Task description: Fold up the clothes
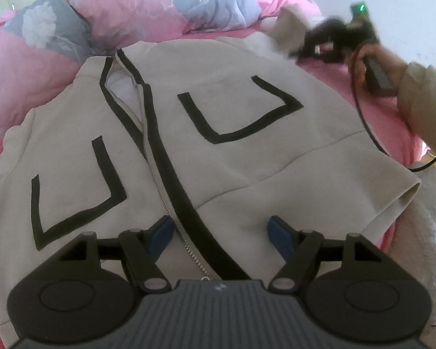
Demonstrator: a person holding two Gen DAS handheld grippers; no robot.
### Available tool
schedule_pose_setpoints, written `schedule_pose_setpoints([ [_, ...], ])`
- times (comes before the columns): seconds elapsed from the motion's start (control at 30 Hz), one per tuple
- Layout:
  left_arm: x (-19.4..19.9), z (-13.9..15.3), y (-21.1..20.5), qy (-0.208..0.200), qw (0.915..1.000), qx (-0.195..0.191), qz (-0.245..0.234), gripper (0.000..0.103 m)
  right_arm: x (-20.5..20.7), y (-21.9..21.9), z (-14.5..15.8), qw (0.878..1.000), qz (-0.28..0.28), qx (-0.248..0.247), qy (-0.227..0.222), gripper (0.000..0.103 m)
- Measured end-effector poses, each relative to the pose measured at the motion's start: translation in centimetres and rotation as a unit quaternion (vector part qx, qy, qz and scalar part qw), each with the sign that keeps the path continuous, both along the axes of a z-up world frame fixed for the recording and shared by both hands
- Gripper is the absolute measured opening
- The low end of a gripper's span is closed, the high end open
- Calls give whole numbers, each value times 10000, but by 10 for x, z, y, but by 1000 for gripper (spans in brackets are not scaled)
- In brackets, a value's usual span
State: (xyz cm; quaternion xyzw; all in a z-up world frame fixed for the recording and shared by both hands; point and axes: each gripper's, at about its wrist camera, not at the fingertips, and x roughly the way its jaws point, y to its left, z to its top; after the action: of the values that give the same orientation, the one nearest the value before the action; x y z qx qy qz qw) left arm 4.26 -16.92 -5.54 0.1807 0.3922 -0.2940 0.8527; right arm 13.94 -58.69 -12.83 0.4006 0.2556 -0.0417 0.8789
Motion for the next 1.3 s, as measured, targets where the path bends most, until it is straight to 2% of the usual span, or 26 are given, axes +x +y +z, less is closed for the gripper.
schedule_pose_setpoints([
  [0.07, 0, 0, 1, 3, 10000, 2, 5, 74, -2, -6, -21, 9988, -113, 444, 163, 5],
  [0.13, 0, 0, 1, -1, 10000, 4, 5, 74, -16, -10, -19, 9969, -190, 767, 43, 12],
  [0.2, 0, 0, 2, -7, 10000, -6, 6, 74, -37, -10, -9, 9967, -215, 783, -69, 21],
  [0.27, -1, 0, 2, -14, 10000, -28, 11, 74, -63, -5, 3, 9974, -119, 667, -230, 22],
  [0.37, -1, -1, 4, -26, 10000, -81, 31, 74, -104, 10, 25, 9960, 304, 678, -492, 22],
  [0.5, -3, -1, 8, -18, 9997, -209, 98, 73, -128, 61, 53, 9886, 1365, 346, -538, 21],
  [0.6, -7, -2, 14, -40, 9993, -337, 136, 73, -119, 112, 57, 9776, 2082, -224, -187, 19],
  [0.7, -11, -3, 25, -69, 9981, -572, 199, 73, -110, 151, 41, 9630, 2556, -624, 585, 19],
  [0.73, -13, -2, 31, -78, 9974, -678, 241, 72, -116, 158, 37, 9598, 2595, -762, 745, 18],
  [0.8, -14, 0, 42, -67, 9952, -918, 319, 72, -139, 165, 38, 9588, 2586, -913, 740, 18],
  [0.87, -18, 3, 54, -24, 9920, -1203, 380, 72, -167, 167, 48, 9600, 2546, -903, 732, 18],
  [0.93, -23, 5, 66, -6, 9884, -1453, 431, 72, -185, 169, 50, 9592, 2529, -855, 936, 20],
  [1.03, -37, 6, 83, -93, 9844, -1684, 492, 73, -232, 186, 50, 9516, 2432, -1331, 1329, 20],
  [1.07, -42, 6, 88, -112, 9832, -1749, 516, 73, -240, 194, 56, 9514, 2361, -1517, 1270, 20],
  [1.2, -63, -1, 104, -164, 9804, -1868, 606, 73, -257, 231, 89, 9540, 2197, -1997, 406, 20],
  [1.3, -77, -7, 114, -261, 9793, -1880, 697, 73, -236, 266, 98, 9470, 2259, -2284, -79, 20],
])
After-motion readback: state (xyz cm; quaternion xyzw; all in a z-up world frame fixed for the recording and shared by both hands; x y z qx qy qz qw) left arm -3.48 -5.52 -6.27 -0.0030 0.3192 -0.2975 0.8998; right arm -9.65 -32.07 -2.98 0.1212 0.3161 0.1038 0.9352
